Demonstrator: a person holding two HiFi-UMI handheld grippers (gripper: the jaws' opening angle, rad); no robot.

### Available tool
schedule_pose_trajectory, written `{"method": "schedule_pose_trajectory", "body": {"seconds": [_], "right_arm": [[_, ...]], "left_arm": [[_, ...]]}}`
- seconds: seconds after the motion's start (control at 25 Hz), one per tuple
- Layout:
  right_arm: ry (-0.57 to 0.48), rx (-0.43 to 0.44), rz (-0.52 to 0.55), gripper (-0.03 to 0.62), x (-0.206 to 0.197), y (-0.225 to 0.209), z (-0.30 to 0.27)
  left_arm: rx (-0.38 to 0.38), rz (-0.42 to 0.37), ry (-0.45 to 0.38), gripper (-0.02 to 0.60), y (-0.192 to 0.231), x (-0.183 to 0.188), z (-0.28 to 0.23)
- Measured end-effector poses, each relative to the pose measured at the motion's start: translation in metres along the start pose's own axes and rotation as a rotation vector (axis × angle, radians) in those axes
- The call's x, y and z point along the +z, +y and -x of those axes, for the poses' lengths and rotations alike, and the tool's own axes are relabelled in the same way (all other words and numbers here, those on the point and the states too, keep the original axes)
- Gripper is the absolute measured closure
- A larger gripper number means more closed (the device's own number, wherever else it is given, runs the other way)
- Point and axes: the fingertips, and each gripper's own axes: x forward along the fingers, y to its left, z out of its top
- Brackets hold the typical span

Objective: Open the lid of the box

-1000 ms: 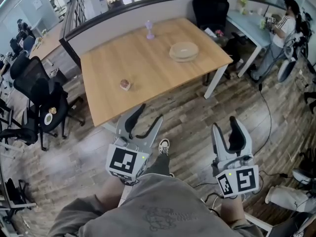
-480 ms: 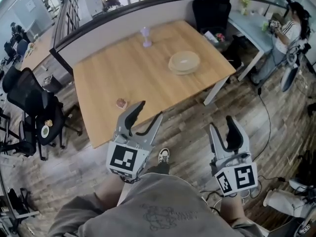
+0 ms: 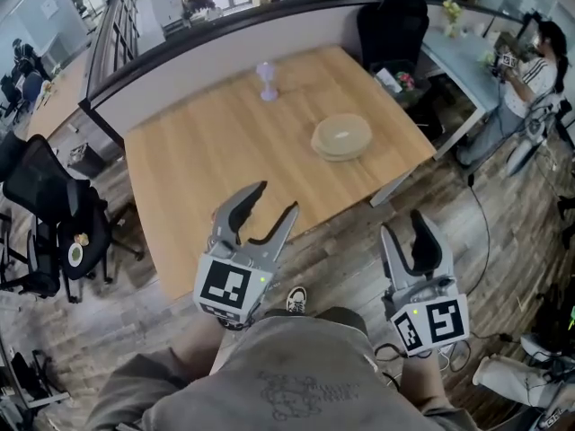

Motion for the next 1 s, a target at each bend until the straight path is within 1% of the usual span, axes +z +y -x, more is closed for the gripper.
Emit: {"method": "schedule_pose_trajectory", "body": {"seconds": [0.08,0.16,0.28,0.4,0.48,0.64,0.72,0.8,0.92,1.0], "right_arm": [[0.005,0.004,0.004,0.388,0.000,-0.001,-0.012],[0.004,0.004,0.005,0.388,0.001,-0.006,-0.022],[-0.001,0.005,0.005,0.388,-0.001,-0.018,-0.035],[0.001,0.025,0.007,0.388,-0.005,-0.034,-0.053],[0.010,0.054,0.014,0.388,-0.008,-0.046,-0.068],[0.021,0.105,0.016,0.388,-0.011,-0.072,-0.103],[0.024,0.131,0.015,0.388,-0.013,-0.085,-0.121],[0.027,0.159,0.013,0.388,-0.014,-0.099,-0.138],[0.036,0.210,0.007,0.388,-0.014,-0.121,-0.164],[0.043,0.245,0.005,0.388,-0.013,-0.138,-0.182]], "left_arm": [[-0.006,0.008,0.000,0.362,0.007,-0.002,-0.006],[-0.020,-0.020,-0.017,0.362,0.012,0.000,-0.015],[-0.025,-0.038,-0.029,0.362,0.018,0.002,-0.032],[-0.016,-0.025,-0.026,0.362,0.022,0.001,-0.053],[-0.001,-0.001,-0.008,0.362,0.026,0.000,-0.069],[0.032,0.010,0.005,0.362,0.037,0.000,-0.103],[0.049,0.002,0.012,0.362,0.043,-0.001,-0.121],[0.063,-0.023,0.011,0.362,0.048,0.000,-0.140],[0.108,0.001,0.036,0.362,0.055,0.002,-0.167],[0.141,-0.005,0.044,0.362,0.060,0.006,-0.185]]}}
